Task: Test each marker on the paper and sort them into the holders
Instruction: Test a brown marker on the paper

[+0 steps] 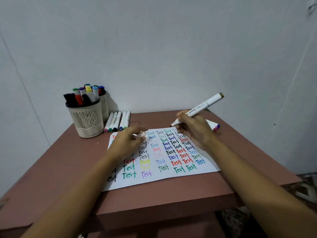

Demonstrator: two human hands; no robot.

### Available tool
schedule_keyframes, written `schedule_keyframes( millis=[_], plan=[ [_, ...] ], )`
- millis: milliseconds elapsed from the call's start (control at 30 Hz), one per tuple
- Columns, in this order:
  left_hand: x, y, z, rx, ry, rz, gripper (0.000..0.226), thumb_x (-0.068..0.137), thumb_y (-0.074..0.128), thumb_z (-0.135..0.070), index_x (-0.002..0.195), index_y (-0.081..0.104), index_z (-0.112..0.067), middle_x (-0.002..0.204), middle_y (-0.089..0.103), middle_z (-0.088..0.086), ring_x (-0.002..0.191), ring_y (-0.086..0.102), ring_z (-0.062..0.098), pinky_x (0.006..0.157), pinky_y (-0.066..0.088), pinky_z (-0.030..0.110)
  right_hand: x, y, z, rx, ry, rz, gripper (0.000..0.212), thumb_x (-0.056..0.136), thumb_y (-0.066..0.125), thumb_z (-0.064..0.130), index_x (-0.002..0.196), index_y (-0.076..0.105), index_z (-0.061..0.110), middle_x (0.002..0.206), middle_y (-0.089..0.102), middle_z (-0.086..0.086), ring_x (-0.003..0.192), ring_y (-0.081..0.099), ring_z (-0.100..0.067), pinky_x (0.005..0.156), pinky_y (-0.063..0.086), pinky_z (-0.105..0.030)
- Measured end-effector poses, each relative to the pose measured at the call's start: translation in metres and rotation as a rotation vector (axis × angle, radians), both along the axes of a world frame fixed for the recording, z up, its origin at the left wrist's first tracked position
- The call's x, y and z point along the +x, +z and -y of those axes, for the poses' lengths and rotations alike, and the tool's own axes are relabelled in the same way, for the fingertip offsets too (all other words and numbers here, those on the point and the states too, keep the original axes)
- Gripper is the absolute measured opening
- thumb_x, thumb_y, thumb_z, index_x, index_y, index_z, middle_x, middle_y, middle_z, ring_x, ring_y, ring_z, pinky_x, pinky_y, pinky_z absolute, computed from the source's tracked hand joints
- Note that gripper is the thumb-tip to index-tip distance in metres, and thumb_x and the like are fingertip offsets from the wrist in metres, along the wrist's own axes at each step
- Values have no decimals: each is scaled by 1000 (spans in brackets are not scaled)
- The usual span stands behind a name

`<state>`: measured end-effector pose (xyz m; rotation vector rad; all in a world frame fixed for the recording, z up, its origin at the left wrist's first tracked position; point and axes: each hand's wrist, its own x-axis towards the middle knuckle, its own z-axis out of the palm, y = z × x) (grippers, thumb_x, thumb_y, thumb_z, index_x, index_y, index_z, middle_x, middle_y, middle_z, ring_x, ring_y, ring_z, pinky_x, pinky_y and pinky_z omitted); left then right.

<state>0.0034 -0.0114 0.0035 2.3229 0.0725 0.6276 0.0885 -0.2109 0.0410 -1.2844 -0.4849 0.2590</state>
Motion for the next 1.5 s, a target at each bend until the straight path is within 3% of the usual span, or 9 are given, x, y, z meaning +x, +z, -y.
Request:
schedule_keyframes(
  millis=[100,233,467,633,767,867,1100,1400,1500],
  plan=[
    [1,-2,1,-14,9,2,29,86,65,-18,113,55,-22,94,59,-5,82,57,6,65,39,1,-3,-5,-20,-24,49,22,20,90,52,-6,74,56,6,64,63,-9,53,58,-9,49,48,-17],
    [5,-1,2,-37,10,26,17,85,67,-16,97,55,-16,86,58,-10,77,55,3,63,40,3,0,-19,-36,-58,72,40,15,90,58,2,77,57,8,73,64,-10,57,58,-10,50,48,-18],
    [4,3,7,14,-73,64,13,86,65,-14,97,59,-14,83,61,-11,70,56,-4,64,40,4,2,-28,-42,-66,137,27,11,90,61,7,79,59,9,71,61,-6,62,58,-11,53,48,-19],
    [4,2,6,0,-109,53,14,87,64,-20,99,58,-20,80,64,-4,63,57,2,61,44,16,-2,-28,-43,-97,161,29,13,87,66,16,80,62,6,61,54,-3,53,51,-10,49,43,-18],
    [2,1,9,84,-120,54,15,89,61,-20,100,65,-10,75,65,7,68,60,20,63,44,29,-5,-28,-43,-101,139,22,17,88,66,18,75,62,7,57,54,-1,50,49,-9,49,42,-18],
    [1,0,9,147,-146,115,20,91,59,-21,95,66,-3,70,61,13,63,54,22,60,41,33,-6,-29,-43,-79,154,-13,15,88,65,14,77,60,6,57,53,-1,48,49,-8,49,42,-17],
    [1,-1,17,197,-134,206,31,90,53,-25,89,64,3,51,38,-8,53,42,5,50,28,11,-6,-31,-41,-7,199,-115,12,89,64,12,80,57,6,55,53,0,47,49,-7,46,42,-15],
    [3,-2,22,189,-125,261,26,89,53,-24,100,67,-4,53,43,-13,54,46,0,50,30,10,-8,-30,-43,22,209,-133,14,91,61,12,79,56,7,53,54,-1,45,49,-7,45,42,-15],
    [4,0,19,195,-101,227,23,91,57,-23,103,67,-6,59,55,-3,62,51,9,53,33,13,-9,-26,-46,-32,182,-91,15,92,60,16,80,55,8,56,51,-1,46,48,-7,45,42,-16]
  ],
)
